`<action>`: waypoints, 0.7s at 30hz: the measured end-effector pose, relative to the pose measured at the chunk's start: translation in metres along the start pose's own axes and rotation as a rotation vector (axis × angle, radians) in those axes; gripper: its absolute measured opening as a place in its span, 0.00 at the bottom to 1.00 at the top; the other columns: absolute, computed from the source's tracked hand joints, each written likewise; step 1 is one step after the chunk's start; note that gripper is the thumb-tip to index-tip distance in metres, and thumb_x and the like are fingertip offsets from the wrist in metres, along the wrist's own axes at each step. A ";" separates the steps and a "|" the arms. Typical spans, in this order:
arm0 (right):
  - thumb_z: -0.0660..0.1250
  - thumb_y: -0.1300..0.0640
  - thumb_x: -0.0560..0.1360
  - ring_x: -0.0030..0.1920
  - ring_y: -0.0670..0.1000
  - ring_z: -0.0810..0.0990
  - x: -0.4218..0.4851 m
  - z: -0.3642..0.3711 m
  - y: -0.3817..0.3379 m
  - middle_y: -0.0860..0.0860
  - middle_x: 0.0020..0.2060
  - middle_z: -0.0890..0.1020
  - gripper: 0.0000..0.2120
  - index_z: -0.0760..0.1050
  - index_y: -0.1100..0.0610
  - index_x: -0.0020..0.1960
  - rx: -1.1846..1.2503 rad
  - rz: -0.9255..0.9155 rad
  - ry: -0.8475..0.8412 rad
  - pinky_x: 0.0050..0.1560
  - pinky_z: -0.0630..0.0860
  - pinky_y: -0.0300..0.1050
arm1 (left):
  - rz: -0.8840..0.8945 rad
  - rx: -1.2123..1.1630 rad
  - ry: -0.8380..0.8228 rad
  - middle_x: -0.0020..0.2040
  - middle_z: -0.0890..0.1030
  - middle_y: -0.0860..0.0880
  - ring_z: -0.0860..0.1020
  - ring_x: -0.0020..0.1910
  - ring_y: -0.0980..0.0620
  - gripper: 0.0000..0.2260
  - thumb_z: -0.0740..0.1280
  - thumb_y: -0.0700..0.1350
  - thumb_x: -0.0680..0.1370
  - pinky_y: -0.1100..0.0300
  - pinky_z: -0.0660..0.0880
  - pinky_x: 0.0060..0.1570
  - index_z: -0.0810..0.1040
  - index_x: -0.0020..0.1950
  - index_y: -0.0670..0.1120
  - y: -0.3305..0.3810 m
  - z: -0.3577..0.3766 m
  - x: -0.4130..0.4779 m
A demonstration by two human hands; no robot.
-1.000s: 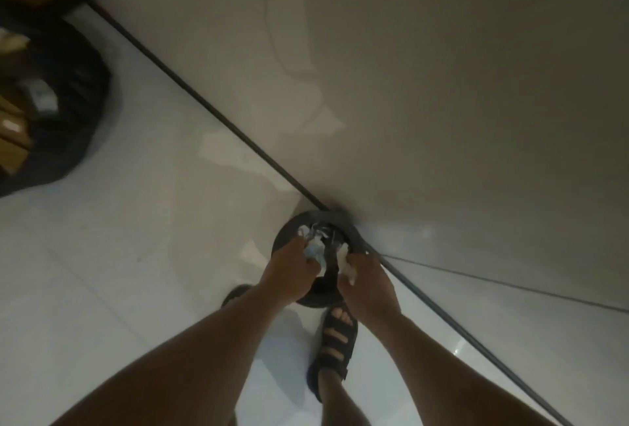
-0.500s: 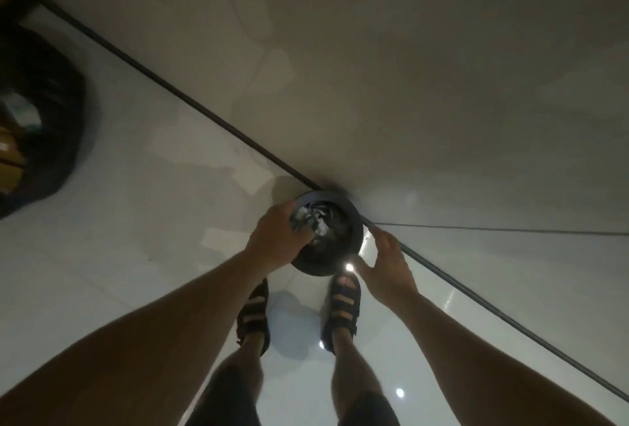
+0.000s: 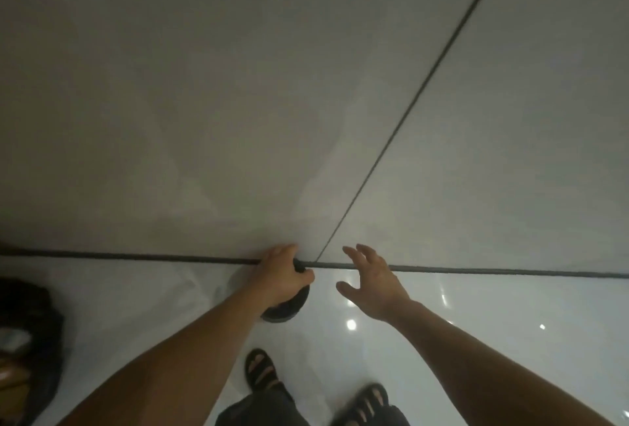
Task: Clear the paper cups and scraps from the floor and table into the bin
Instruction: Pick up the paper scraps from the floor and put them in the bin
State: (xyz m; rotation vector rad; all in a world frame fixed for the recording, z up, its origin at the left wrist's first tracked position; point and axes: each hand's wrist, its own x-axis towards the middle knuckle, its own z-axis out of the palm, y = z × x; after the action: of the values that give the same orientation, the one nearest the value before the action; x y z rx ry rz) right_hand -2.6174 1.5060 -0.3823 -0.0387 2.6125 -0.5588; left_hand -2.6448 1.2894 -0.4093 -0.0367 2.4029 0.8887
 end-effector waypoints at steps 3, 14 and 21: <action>0.65 0.40 0.76 0.76 0.52 0.56 -0.052 -0.021 0.035 0.49 0.77 0.55 0.36 0.53 0.45 0.78 0.063 0.111 0.092 0.71 0.64 0.50 | 0.080 0.070 -0.057 0.75 0.61 0.47 0.59 0.73 0.47 0.36 0.64 0.62 0.72 0.54 0.58 0.71 0.59 0.76 0.49 0.048 0.013 -0.015; 0.66 0.41 0.75 0.76 0.54 0.56 -0.284 -0.056 0.210 0.51 0.77 0.54 0.36 0.54 0.46 0.78 0.311 0.515 0.435 0.72 0.64 0.52 | 0.503 0.345 -0.182 0.76 0.59 0.46 0.57 0.74 0.47 0.34 0.65 0.58 0.75 0.56 0.55 0.72 0.58 0.76 0.47 0.282 0.148 -0.099; 0.65 0.40 0.75 0.76 0.54 0.55 -0.434 -0.045 0.303 0.51 0.77 0.53 0.37 0.53 0.46 0.78 0.435 0.760 0.629 0.71 0.64 0.52 | 0.771 0.523 -0.330 0.74 0.63 0.46 0.59 0.73 0.47 0.32 0.66 0.57 0.74 0.56 0.58 0.70 0.62 0.75 0.48 0.399 0.289 -0.184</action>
State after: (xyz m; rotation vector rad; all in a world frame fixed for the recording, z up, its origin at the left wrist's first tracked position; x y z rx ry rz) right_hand -2.2306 1.8535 -0.2754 1.3938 2.6814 -0.9209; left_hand -2.4311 1.7448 -0.2555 1.1966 2.2433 0.4709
